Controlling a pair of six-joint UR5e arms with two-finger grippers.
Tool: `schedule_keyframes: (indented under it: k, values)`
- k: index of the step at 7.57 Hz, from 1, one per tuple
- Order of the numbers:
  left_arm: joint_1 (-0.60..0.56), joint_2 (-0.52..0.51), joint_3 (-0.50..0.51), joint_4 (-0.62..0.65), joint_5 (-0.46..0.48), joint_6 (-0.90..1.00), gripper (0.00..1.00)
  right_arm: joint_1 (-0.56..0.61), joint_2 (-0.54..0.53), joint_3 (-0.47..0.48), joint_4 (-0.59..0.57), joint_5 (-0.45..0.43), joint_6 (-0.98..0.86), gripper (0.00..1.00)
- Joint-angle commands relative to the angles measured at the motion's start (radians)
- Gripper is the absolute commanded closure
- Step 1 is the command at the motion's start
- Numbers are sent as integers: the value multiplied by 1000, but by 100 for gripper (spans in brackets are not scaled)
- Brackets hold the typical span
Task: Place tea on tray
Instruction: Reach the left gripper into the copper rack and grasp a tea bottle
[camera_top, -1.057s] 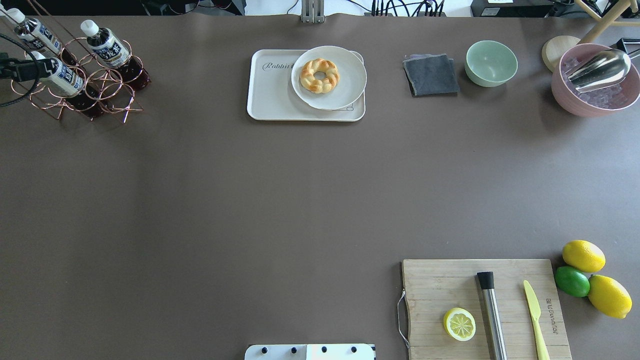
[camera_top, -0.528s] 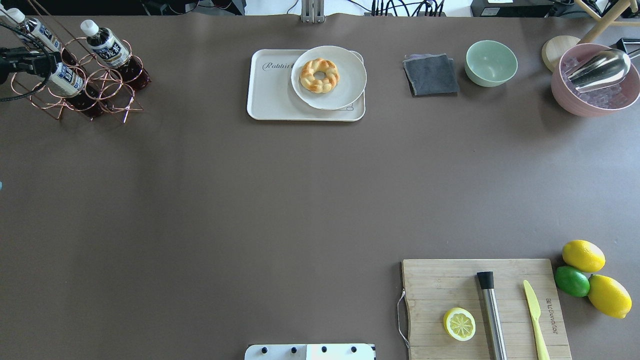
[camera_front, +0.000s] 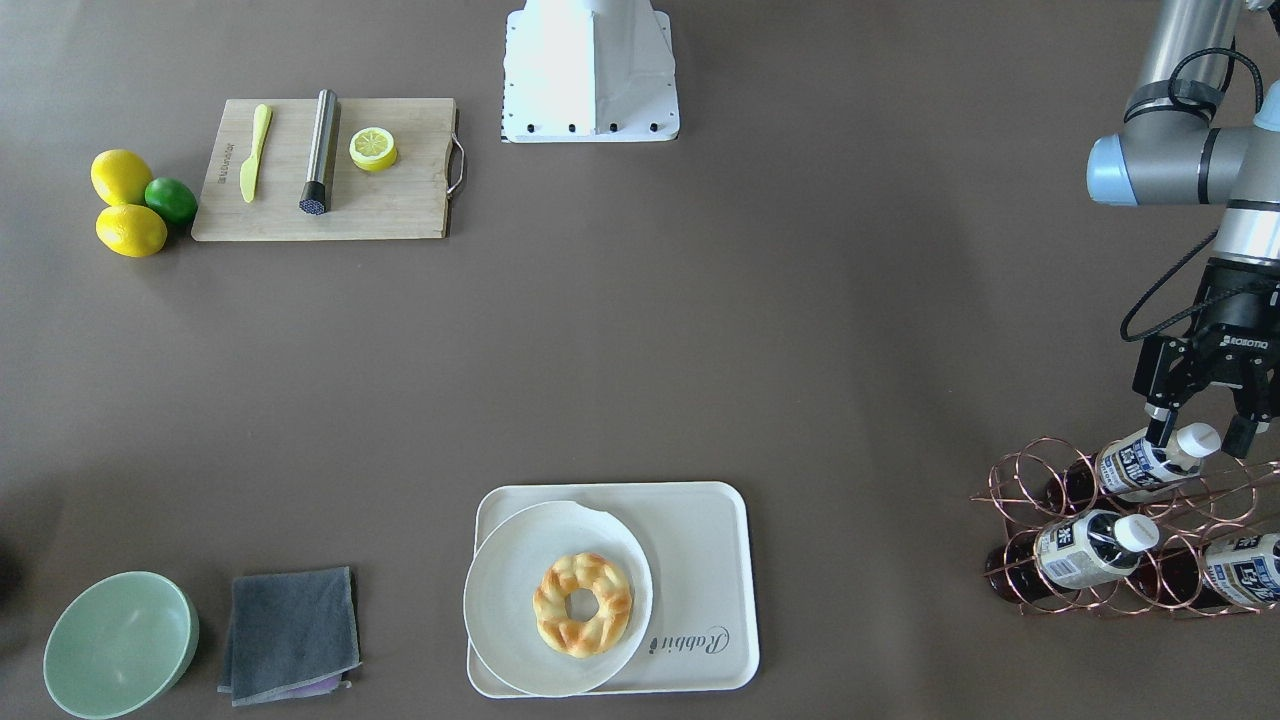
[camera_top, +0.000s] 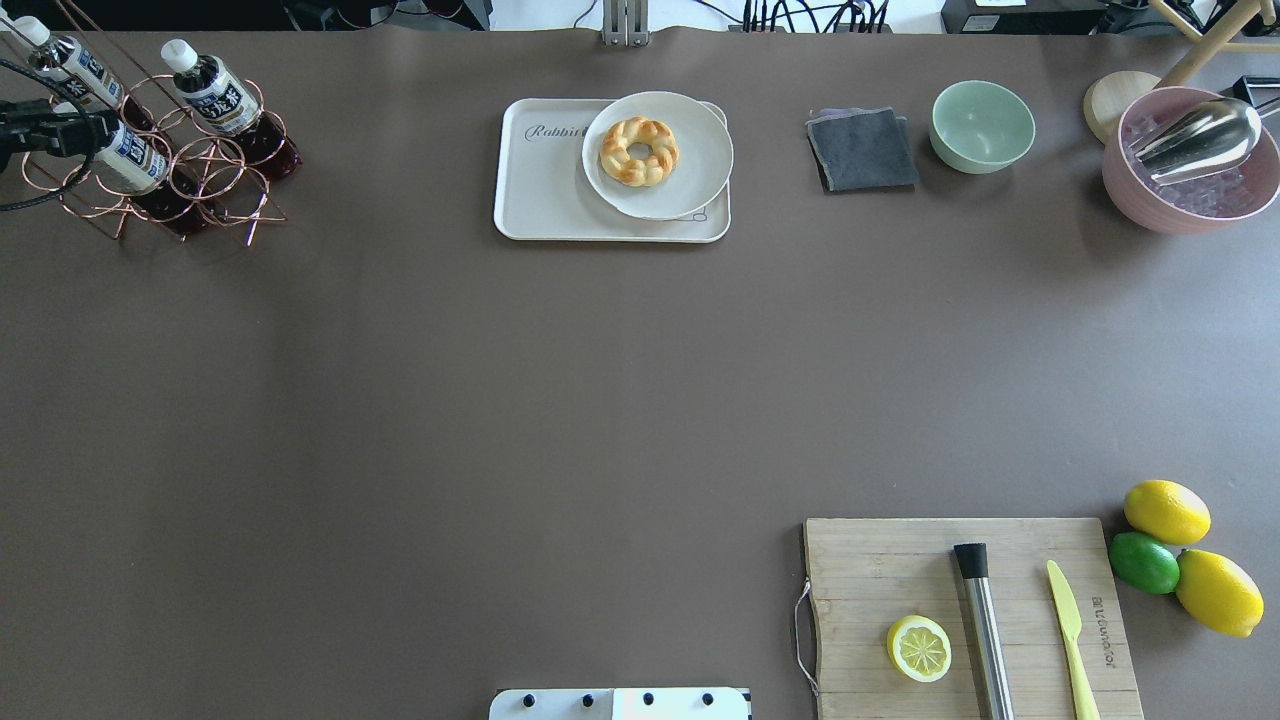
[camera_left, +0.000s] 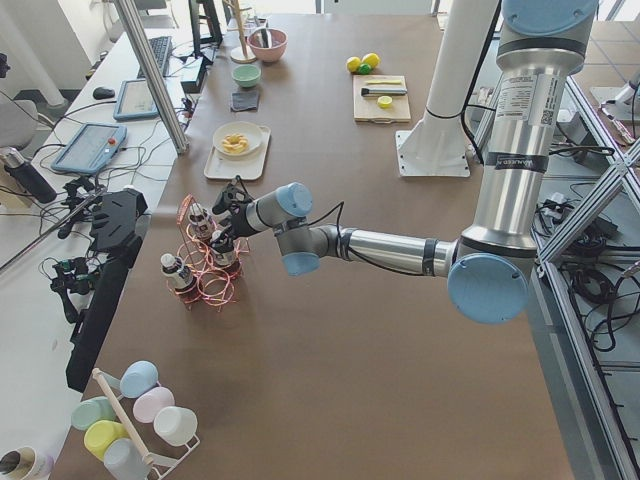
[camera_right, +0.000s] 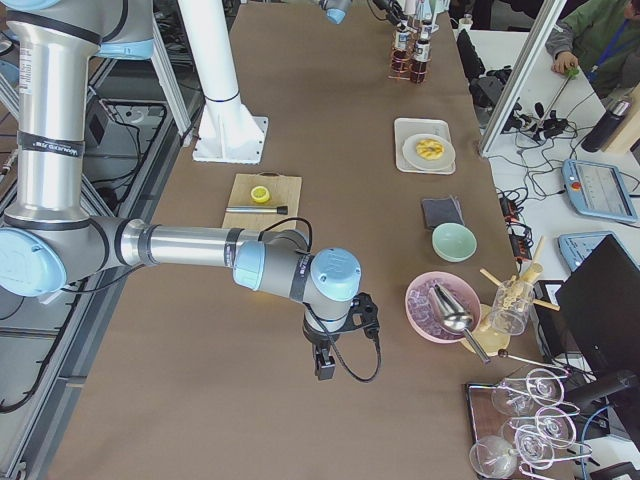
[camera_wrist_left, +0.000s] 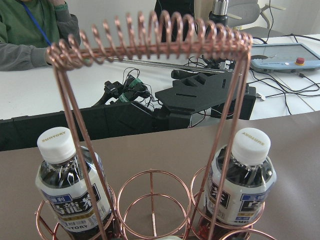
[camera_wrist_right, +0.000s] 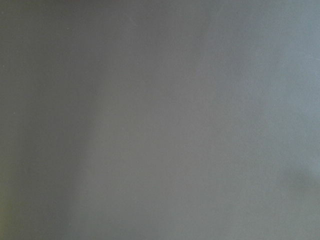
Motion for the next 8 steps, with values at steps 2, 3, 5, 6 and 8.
schedule_keyframes:
  k: [2, 3, 5, 6, 8]
  values:
    - [-1, 14, 1, -25, -2, 1, 22, 0, 0, 1, 0, 0, 0, 0]
    - [-1, 14, 1, -25, -2, 1, 40, 0, 0, 1, 0, 0, 1, 0]
    - [-1, 14, 0, -26, -2, 1, 89, 0, -2, 1, 0, 0, 0, 0]
    - [-1, 16, -6, -26, -5, 1, 100, 0, -2, 1, 0, 0, 0, 0]
    - [-2, 23, -29, -25, -9, 2, 100, 0, -2, 1, 0, 0, 0, 0]
